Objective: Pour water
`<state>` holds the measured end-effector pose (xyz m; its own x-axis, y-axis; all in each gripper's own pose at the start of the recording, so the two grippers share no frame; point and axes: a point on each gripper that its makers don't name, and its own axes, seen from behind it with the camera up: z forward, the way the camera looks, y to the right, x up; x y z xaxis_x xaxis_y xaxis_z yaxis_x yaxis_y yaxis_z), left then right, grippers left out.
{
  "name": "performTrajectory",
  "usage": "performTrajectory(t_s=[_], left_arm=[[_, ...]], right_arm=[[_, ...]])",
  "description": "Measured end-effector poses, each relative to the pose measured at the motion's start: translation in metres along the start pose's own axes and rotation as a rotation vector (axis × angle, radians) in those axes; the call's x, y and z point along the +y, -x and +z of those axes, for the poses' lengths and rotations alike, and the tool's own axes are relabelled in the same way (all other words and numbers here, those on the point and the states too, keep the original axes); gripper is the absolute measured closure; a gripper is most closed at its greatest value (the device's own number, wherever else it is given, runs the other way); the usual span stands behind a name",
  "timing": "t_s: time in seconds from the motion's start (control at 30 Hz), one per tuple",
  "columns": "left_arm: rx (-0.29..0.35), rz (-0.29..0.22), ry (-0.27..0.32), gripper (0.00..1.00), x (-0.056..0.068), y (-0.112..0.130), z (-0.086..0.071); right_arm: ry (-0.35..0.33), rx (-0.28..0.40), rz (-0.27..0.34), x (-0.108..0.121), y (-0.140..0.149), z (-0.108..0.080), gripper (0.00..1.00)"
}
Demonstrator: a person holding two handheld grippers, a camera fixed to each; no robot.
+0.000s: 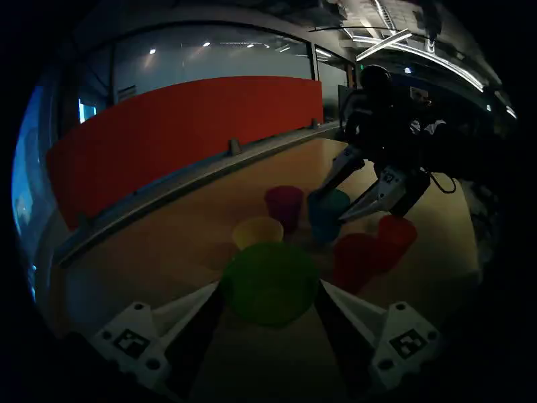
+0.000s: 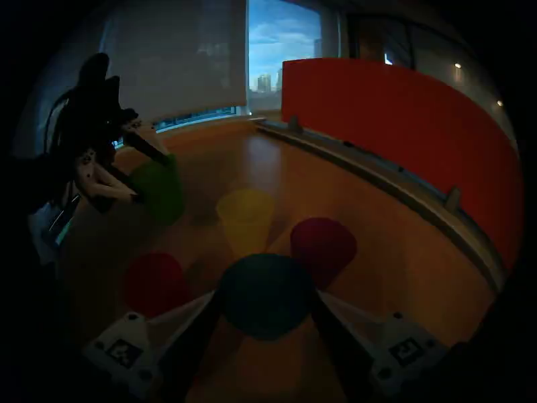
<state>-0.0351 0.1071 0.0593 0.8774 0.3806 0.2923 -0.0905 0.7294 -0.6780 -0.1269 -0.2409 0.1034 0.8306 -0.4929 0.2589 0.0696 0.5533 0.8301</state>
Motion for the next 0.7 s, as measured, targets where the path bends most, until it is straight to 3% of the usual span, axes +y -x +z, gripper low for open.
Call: performTrajectory(t_s=[0.3, 0.7], left_arm=[[0.058, -0.013, -0.002, 0.12, 0.007, -0.024, -0.009], [0.180, -0.037, -0.001, 0.12, 0.018, -0.070, -0.037]], right_arm=[[0.025, 0.075, 0.014, -0.007, -0.029, -0.040, 0.09], [0.065, 0.185, 0.027, -0.018, -0.063, -0.094, 0.09]])
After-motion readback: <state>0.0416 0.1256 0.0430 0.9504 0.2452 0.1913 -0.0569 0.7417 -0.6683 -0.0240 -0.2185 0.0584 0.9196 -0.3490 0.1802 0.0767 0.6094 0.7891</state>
